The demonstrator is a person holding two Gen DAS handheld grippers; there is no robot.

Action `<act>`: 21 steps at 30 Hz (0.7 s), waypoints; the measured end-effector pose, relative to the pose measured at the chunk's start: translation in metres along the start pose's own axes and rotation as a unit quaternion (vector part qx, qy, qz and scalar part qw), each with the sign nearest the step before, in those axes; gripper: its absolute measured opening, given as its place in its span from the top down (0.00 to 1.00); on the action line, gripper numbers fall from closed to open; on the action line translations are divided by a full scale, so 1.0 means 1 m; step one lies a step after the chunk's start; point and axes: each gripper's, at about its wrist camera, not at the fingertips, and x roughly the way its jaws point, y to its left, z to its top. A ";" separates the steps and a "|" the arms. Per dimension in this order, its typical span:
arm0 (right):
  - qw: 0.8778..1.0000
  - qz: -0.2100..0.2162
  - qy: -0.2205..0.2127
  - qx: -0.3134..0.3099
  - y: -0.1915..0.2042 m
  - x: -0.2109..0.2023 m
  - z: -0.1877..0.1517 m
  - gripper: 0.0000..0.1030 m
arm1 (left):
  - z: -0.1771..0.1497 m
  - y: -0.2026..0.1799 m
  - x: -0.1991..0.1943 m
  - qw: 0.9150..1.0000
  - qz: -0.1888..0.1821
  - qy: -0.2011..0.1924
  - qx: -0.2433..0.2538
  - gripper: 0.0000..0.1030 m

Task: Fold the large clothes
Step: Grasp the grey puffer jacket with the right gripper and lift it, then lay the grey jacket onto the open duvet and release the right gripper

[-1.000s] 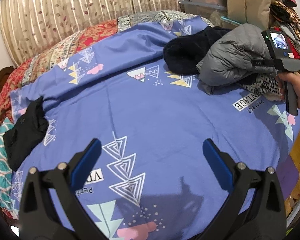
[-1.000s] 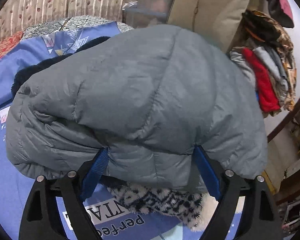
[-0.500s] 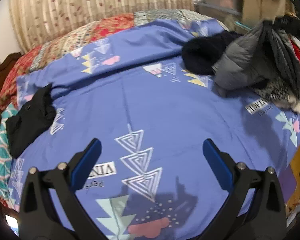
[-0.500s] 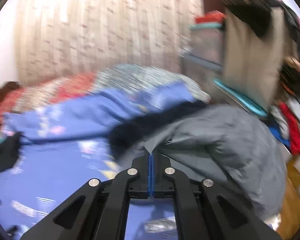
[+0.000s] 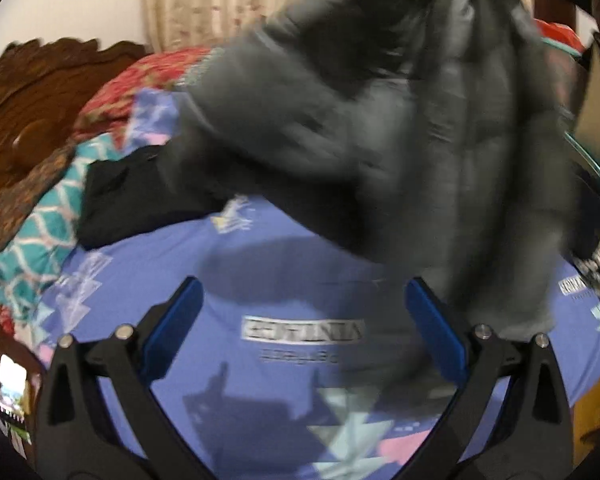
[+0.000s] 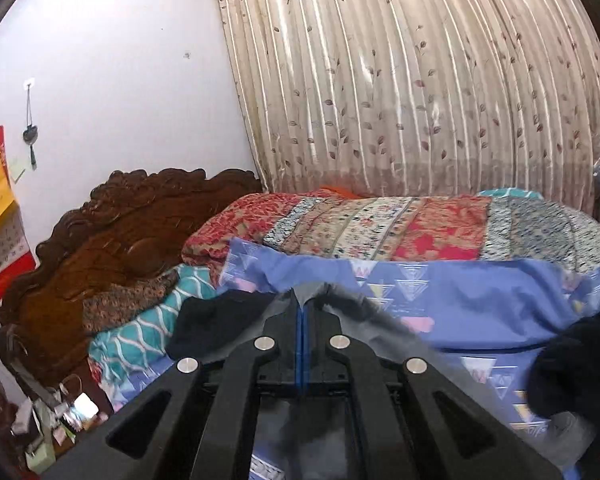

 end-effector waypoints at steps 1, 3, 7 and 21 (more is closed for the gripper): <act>1.000 -0.013 0.011 0.006 -0.008 0.012 -0.008 0.77 | -0.001 0.013 -0.001 1.000 0.007 -0.002 -0.009 0.06; 0.998 -0.043 0.036 0.010 -0.024 0.036 -0.029 0.77 | -0.002 0.028 0.001 1.000 0.014 -0.002 -0.020 0.06; 0.992 -0.077 0.099 0.031 -0.041 0.061 -0.107 0.73 | -0.011 0.042 0.012 0.999 0.023 0.014 -0.026 0.06; 0.983 -0.105 0.138 0.054 -0.025 0.018 -0.249 0.29 | -0.012 0.049 0.029 0.998 0.060 -0.004 -0.004 0.06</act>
